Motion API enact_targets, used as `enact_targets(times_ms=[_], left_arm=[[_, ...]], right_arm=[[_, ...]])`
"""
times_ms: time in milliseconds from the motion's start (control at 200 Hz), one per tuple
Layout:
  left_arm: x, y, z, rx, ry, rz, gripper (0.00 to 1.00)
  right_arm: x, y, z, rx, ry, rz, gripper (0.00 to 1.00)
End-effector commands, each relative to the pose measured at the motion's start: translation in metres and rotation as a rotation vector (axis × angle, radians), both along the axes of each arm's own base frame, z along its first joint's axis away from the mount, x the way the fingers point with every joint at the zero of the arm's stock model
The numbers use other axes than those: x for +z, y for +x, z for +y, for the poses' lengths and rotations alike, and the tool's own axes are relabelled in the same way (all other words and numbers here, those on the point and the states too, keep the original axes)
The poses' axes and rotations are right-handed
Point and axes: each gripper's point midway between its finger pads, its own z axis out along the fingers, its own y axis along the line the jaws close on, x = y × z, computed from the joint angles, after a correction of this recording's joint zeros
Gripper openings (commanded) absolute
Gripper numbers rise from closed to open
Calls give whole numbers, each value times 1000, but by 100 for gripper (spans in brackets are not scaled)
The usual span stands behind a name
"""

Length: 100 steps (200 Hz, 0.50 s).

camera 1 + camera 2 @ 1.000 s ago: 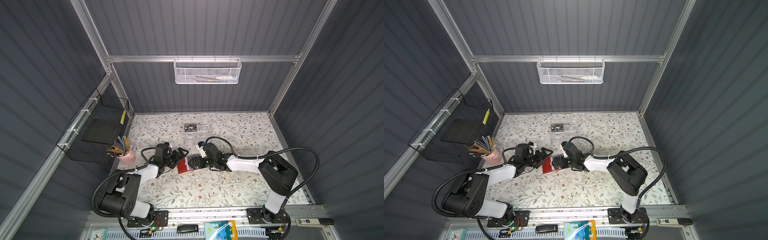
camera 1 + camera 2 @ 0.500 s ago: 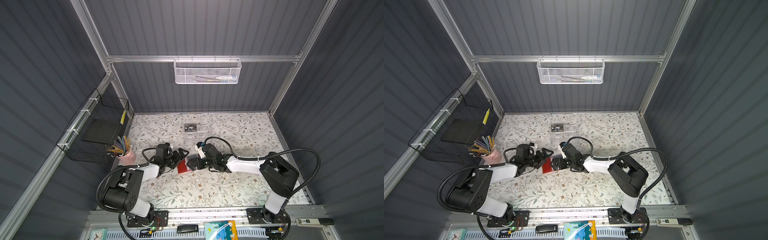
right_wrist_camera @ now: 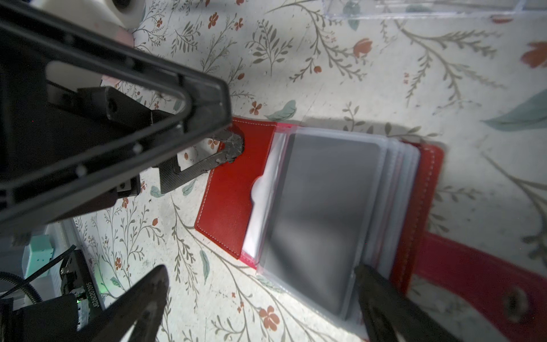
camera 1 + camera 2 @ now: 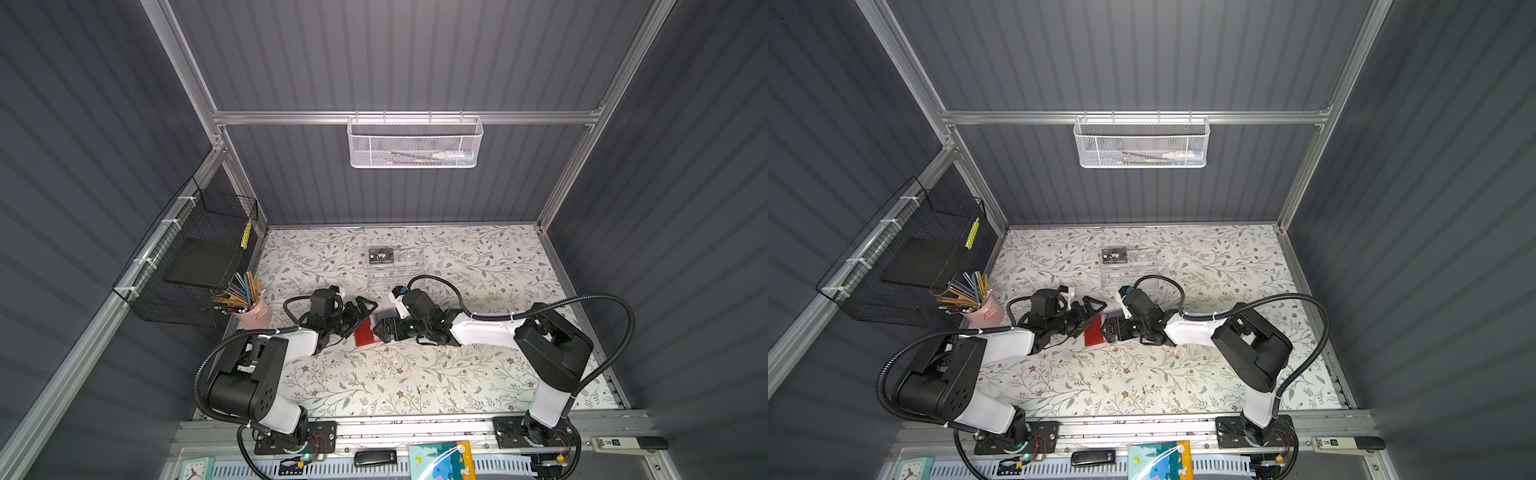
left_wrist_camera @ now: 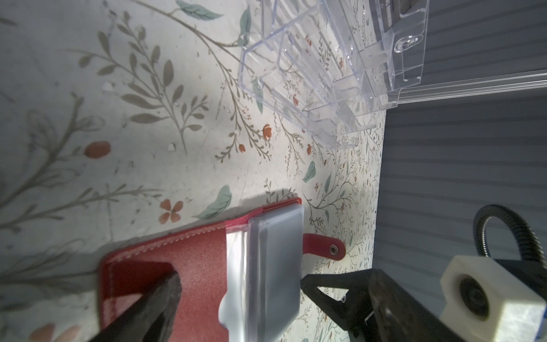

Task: Take the credit cards out of the card holder
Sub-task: Flip over the card slot in the card holder.

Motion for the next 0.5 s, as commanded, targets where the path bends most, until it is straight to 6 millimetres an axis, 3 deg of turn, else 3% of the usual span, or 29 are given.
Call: enact_targets(times_ms=[0,495], left_arm=[[-20,-11,6,2,26,61,100],[-27,-13,8,1,28,74,100]], right_arm=[[-1,-1,8,9,-2,1,99],[6,-6,19,29,48,7,99]])
